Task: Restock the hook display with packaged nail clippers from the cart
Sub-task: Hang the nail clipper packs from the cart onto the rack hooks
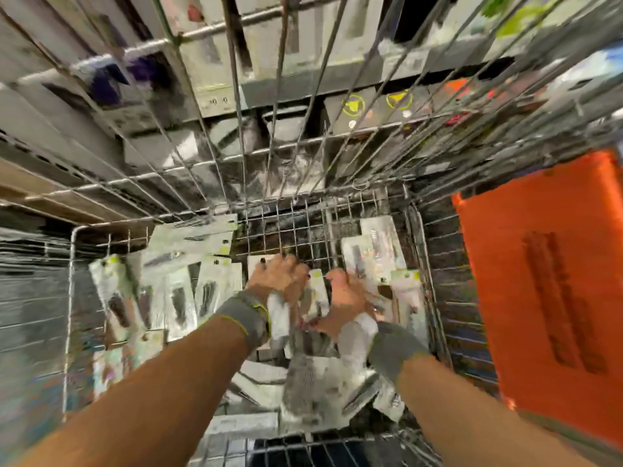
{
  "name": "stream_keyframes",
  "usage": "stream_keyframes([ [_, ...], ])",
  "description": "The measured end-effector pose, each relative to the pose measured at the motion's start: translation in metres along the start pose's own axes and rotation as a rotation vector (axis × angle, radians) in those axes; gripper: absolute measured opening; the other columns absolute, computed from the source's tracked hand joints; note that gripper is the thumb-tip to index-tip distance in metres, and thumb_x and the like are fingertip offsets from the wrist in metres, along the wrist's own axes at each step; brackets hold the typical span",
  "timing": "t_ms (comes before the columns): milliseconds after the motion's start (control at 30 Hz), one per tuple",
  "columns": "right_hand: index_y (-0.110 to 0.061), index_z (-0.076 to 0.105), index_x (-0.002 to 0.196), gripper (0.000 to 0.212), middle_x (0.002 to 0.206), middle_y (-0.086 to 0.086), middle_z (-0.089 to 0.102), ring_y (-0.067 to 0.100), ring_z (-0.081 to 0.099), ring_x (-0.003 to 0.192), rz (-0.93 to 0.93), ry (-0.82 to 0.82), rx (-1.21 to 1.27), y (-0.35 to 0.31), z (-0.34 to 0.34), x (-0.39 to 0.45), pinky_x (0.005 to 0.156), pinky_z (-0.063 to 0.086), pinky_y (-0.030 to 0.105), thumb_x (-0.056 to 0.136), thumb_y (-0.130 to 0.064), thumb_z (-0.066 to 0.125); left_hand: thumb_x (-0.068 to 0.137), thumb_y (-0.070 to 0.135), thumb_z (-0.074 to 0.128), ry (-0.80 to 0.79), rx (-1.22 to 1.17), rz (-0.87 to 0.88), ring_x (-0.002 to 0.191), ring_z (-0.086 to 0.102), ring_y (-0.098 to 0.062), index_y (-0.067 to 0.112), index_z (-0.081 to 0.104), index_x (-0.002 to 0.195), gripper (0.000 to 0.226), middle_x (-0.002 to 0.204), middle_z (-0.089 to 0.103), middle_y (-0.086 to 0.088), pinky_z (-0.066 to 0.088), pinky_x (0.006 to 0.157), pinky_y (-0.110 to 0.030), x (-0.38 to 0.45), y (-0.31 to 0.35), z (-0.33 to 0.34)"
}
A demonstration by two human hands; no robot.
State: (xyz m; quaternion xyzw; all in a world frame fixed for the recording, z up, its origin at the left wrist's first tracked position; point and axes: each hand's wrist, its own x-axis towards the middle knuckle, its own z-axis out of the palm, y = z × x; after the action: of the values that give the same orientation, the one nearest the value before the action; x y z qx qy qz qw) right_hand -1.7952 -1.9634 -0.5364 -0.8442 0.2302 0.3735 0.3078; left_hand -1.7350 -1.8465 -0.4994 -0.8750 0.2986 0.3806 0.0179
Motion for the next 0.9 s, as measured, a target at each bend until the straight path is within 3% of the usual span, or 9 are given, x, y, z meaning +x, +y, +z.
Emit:
stream_keyframes([
  [133,-0.011,0.031,0.139,0.085,0.138,0.015,0.035,0.032,0.036,0.128,-0.003,0.012,-0.004,0.000,0.009,-0.007,0.104,0.034,0.039,0.071,-0.025,0.081,0.076,0.029,0.066,-0.029,0.127,-0.009,0.124,0.033,-0.025,0.024,0.037,0.123,0.056,0.126,0.039,0.001,0.029,0.091,-0.039,0.004,-0.005,0.005],
  [200,-0.014,0.029,0.141,0.090,0.139,0.011,0.038,0.031,0.034,0.129,0.047,-0.003,0.056,-0.002,0.010,-0.005,0.104,0.033,0.037,0.069,-0.021,0.083,0.068,0.037,0.071,-0.027,0.108,-0.044,0.127,0.032,-0.027,0.025,0.034,0.129,0.072,0.129,0.039,0.001,0.028,0.098,-0.044,0.009,-0.005,0.012],
  [367,-0.015,0.037,0.129,0.079,0.129,0.009,0.048,0.029,0.044,0.122,0.100,-0.009,0.069,-0.007,0.008,-0.006,0.100,0.041,0.040,0.066,-0.030,0.082,0.079,0.039,0.058,-0.017,-0.010,-0.066,0.120,0.036,-0.028,0.025,0.045,0.119,0.045,0.121,0.043,-0.003,0.028,0.099,-0.045,0.012,-0.001,0.008],
  [467,-0.014,0.042,0.111,0.067,0.107,0.005,0.058,0.028,0.054,0.106,0.075,-0.040,0.064,-0.008,0.005,-0.014,0.084,0.050,0.042,0.061,-0.028,0.085,0.078,0.034,0.060,-0.084,-0.049,-0.098,0.110,0.040,-0.023,0.027,0.049,0.109,0.033,0.111,0.047,0.002,0.024,0.090,-0.038,0.006,-0.002,0.001],
  [533,-0.015,0.036,0.106,0.066,0.087,0.001,0.054,0.022,0.056,0.086,0.044,-0.111,0.108,-0.008,0.003,-0.018,0.062,0.047,0.032,0.062,-0.025,0.085,0.081,0.029,0.061,-0.104,-0.124,-0.111,0.096,0.041,-0.022,0.028,0.046,0.100,0.023,0.095,0.050,0.007,0.021,0.082,-0.034,0.002,-0.005,-0.002],
  [600,-0.017,0.029,0.108,0.071,0.080,-0.002,0.049,0.018,0.053,0.075,-0.004,-0.202,0.094,-0.007,0.000,-0.021,0.054,0.040,0.026,0.064,-0.026,0.085,0.080,0.030,0.068,-0.126,-0.127,-0.051,0.087,0.041,-0.021,0.030,0.034,0.099,0.038,0.091,0.053,0.005,0.024,0.078,-0.034,-0.001,-0.010,-0.002],
  [733,-0.016,0.027,0.127,0.084,0.100,0.001,0.056,0.021,0.057,0.090,-0.019,-0.282,0.048,-0.013,-0.004,-0.021,0.072,0.049,0.030,0.067,-0.026,0.084,0.078,0.024,0.075,-0.187,-0.186,-0.020,0.086,0.047,-0.020,0.021,0.044,0.122,0.054,0.113,0.060,-0.007,0.035,0.074,-0.030,-0.001,-0.015,0.000],
  [800,-0.014,0.029,0.134,0.089,0.118,0.002,0.056,0.024,0.056,0.108,0.005,-0.296,0.013,-0.016,-0.002,-0.016,0.089,0.049,0.035,0.066,-0.029,0.085,0.078,0.014,0.074,-0.175,-0.314,-0.114,0.094,0.053,-0.022,0.020,0.048,0.120,0.050,0.114,0.059,-0.007,0.040,0.075,-0.029,0.001,-0.015,0.004],
  [900,-0.014,0.039,0.128,0.080,0.121,0.000,0.056,0.020,0.055,0.113,-0.010,-0.292,-0.020,-0.021,-0.002,-0.016,0.088,0.047,0.029,0.065,-0.032,0.085,0.080,0.008,0.069,-0.152,-0.458,-0.230,0.103,0.056,-0.024,0.024,0.051,0.114,0.043,0.118,0.057,-0.002,0.043,0.071,-0.026,0.001,-0.021,0.008],
])
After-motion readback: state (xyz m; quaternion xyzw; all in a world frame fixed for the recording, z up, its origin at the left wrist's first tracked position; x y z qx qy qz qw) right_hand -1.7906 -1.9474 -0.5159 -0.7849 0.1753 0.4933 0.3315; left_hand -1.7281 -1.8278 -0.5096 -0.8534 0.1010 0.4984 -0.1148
